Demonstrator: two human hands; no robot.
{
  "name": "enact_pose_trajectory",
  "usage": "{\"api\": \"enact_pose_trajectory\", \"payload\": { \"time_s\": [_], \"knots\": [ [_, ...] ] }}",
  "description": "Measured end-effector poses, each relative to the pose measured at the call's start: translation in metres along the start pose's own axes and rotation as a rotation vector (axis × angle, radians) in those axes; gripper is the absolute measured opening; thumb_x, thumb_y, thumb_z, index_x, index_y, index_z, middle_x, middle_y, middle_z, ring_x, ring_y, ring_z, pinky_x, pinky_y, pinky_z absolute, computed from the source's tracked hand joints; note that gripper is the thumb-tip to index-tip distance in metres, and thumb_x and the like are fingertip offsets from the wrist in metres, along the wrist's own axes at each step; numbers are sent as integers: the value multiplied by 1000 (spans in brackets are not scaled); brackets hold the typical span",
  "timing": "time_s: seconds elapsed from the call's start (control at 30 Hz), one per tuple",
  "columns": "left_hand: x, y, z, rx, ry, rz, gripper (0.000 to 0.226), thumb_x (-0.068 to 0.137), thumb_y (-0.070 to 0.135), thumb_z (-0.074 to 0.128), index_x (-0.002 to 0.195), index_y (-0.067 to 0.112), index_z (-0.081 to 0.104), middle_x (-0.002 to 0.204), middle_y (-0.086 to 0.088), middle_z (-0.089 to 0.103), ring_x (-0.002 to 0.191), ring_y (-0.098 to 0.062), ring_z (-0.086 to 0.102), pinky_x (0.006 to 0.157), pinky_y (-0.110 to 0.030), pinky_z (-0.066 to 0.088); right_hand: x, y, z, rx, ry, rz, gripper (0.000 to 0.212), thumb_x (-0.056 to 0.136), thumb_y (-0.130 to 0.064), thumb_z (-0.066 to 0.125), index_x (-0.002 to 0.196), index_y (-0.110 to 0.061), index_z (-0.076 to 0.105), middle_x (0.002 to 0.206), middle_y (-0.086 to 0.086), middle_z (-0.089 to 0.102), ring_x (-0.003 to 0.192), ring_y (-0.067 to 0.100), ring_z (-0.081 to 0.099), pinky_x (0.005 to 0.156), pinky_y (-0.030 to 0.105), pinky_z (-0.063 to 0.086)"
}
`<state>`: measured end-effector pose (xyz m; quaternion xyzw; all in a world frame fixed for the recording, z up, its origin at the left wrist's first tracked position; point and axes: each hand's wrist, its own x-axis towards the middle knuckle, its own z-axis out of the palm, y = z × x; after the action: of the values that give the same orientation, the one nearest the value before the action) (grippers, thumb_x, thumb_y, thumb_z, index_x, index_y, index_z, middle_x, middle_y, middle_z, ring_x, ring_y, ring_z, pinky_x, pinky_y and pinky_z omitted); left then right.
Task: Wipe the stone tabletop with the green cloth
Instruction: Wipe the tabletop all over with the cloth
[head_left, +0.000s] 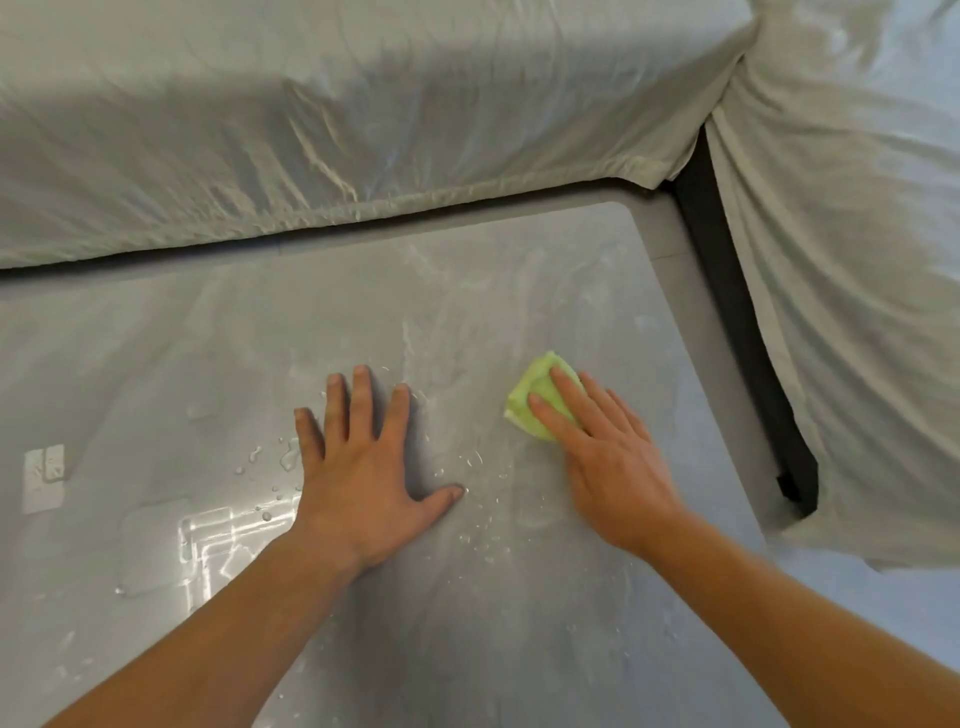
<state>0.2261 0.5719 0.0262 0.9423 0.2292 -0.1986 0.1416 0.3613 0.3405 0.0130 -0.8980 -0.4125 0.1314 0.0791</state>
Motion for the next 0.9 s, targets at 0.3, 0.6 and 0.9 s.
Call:
{"api": "enact_pose_trajectory", "payload": {
  "time_s": [0.3, 0.6, 0.9],
  "knots": [
    [0, 1, 0, 4, -14, 1, 117, 70, 93, 34, 155, 29, -13, 160, -11, -33, 144, -34, -36, 118, -59, -12, -40, -2, 5, 23, 59, 290, 67, 97, -19, 26, 155, -45, 3, 165, -9, -9, 152, 17, -11, 122, 33, -11],
    [1, 0, 2, 3, -21, 6, 116, 71, 91, 38, 155, 30, -15, 158, -10, -36, 143, -34, -38, 117, -59, -15, 54, 34, -21, 27, 148, 532, 70, 96, -8, 36, 155, -36, 12, 167, 0, -2, 153, 28, 2, 124, 43, 4],
    [-1, -7, 4, -90, 20, 47, 115, 72, 89, 43, 156, 32, -10, 159, -4, -35, 142, -26, -40, 117, -53, -20, 9, -9, 4, -53, 0, -24, 68, 90, -12, 34, 154, -34, 27, 166, -1, 12, 152, 29, 14, 123, 44, 12]
  ]
}}
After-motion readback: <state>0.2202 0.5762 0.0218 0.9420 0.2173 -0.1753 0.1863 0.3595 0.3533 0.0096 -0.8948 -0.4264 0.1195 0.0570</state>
